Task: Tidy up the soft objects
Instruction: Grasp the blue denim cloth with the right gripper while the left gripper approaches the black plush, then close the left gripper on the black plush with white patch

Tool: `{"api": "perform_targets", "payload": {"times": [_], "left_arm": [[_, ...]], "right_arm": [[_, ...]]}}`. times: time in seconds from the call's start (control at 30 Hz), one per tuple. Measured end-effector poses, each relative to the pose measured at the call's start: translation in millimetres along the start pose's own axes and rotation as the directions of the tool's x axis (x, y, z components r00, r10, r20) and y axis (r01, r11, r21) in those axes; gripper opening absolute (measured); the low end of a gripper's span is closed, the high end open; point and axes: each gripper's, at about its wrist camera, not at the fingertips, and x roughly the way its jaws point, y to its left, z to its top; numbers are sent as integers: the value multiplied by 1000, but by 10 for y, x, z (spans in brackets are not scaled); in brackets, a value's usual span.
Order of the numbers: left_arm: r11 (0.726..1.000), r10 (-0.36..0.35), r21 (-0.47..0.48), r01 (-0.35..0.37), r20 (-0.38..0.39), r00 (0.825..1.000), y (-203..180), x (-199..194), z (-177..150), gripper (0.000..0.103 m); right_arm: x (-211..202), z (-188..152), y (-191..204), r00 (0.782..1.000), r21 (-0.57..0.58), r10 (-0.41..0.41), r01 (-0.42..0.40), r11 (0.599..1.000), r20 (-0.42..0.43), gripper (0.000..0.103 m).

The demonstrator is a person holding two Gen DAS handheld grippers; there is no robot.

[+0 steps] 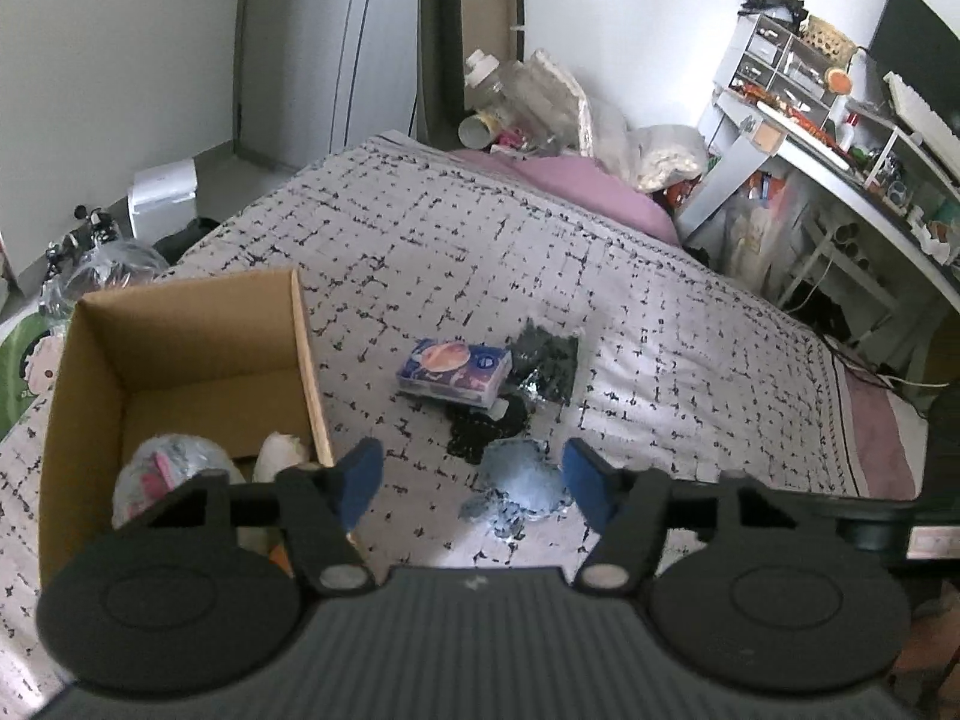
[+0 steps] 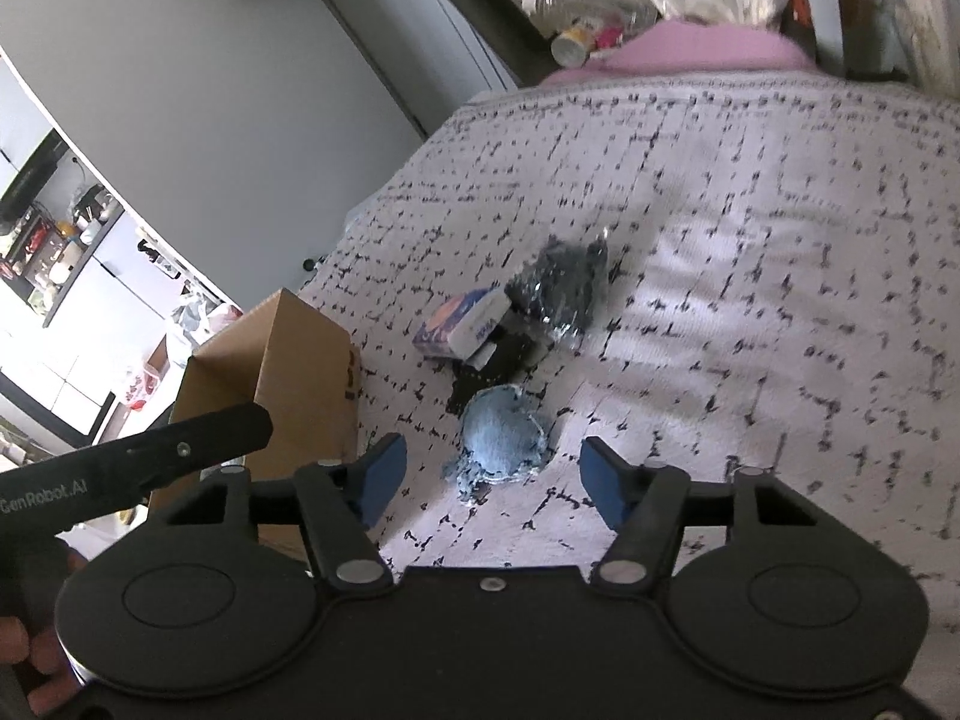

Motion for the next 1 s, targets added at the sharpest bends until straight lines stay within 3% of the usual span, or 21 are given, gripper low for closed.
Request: {"api": "perform_targets", "payload": {"times": [0.13, 0.27, 0.7, 0.83, 1.0], "left_arm": [[1000, 1, 5, -1, -10, 1000, -3, 68, 12, 54], [1000, 2, 6, -2, -34, 999, -20, 177, 20, 40], [999, 3, -39, -6, -82, 997, -18, 485, 112, 39], [1000, 4, -27, -7, -93, 996, -81, 580, 139, 39], [1000, 29, -6, -30, -108, 994, -146, 709, 193, 44]], "right_arm": [[178, 13, -27, 1000, 9, -2, 2, 1000, -25, 60], [349, 17, -33, 999, -9, -20, 19, 1000, -49, 60], [703, 43, 54, 994, -103, -75, 67, 992, -76, 57], [744, 48, 47, 992, -132, -100, 89, 987, -74, 35], [698, 76, -79, 994, -96, -72, 64, 993, -84, 27]]}}
